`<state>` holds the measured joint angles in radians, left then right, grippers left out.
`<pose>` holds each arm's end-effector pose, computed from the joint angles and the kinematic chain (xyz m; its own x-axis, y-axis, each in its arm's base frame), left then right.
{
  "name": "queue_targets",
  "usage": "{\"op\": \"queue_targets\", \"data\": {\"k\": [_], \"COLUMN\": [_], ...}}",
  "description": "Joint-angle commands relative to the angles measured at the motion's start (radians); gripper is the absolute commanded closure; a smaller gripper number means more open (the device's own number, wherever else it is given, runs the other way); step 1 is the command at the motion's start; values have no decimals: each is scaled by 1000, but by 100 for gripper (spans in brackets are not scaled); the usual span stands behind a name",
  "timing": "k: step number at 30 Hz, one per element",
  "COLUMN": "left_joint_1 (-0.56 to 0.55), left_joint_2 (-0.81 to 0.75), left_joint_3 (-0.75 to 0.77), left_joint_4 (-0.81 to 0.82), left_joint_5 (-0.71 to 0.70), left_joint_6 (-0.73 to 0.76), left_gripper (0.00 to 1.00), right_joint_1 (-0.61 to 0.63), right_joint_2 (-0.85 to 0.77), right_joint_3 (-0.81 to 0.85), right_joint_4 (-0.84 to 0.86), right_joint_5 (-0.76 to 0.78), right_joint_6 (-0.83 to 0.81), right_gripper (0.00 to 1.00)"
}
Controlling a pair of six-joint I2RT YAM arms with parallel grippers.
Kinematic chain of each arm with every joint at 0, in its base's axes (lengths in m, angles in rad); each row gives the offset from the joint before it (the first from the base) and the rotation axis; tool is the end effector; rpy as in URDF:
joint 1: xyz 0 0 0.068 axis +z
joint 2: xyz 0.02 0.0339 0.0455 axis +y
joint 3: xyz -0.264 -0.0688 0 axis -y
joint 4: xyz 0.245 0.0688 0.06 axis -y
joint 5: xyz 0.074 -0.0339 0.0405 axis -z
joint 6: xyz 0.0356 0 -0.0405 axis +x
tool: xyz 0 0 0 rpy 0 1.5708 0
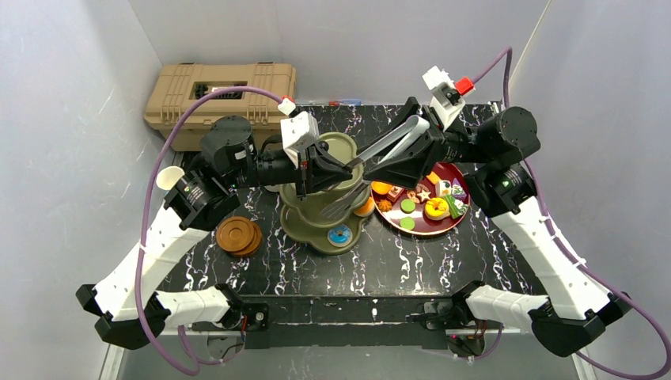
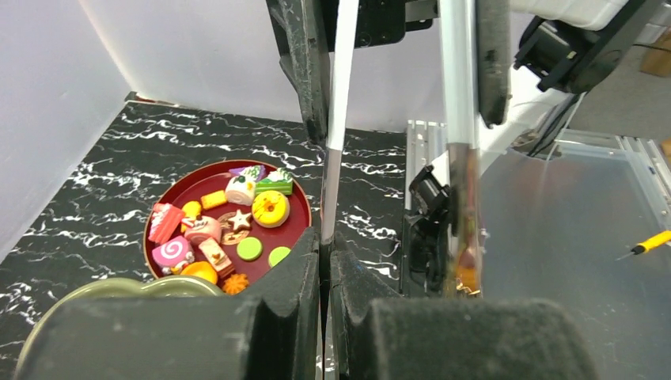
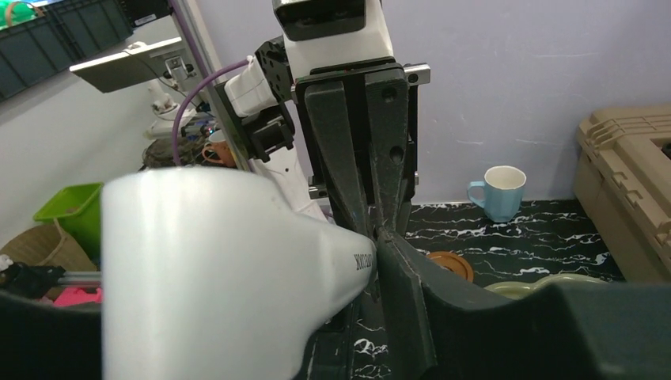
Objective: Serve the afternoon tea
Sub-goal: Pick up the clamp from the tray.
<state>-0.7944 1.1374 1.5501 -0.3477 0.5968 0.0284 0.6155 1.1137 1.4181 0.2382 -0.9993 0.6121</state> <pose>0.1348 -0.1658 0.5130 0.0734 -0.0412 -0.9964 0.9814 0.1807 0.0648 0.1453 0.1394 0.5292 -0.1723 0.2588 -0.9504 -0.9792 -0.1502 0.1366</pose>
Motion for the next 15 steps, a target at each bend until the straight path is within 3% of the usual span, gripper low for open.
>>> {"op": "queue_targets", "data": {"k": [1, 5, 9, 10, 12, 15], "left_joint_1": [8, 8, 9, 9, 9, 9], "left_joint_2": [0, 12, 19, 19, 16, -6], "left_joint_3": [42, 43, 44, 44, 47, 34], "left_joint_4": [-7, -20, -27, -30, -33, 7], "left_joint_5": [41, 88, 93, 89, 72, -19], "left_joint_6": [-21, -66, -67, -61, -41, 1], "left_gripper": [100, 100, 100, 94, 61, 26], "right_joint_1": [1, 1, 1, 1, 1, 0], "right_joint_2": [9, 31, 35, 33, 28, 22], "right_joint_3": [87, 115, 114, 110, 113, 129], "right_joint_4": [-72, -61, -44, -50, -108, -289], "right_joint_5": [-57, -66, -74, -73, -50, 20], "right_joint_6": [-53, -47, -28, -32, -80, -198], "right_gripper": [42, 44, 60, 66, 73, 79]}}
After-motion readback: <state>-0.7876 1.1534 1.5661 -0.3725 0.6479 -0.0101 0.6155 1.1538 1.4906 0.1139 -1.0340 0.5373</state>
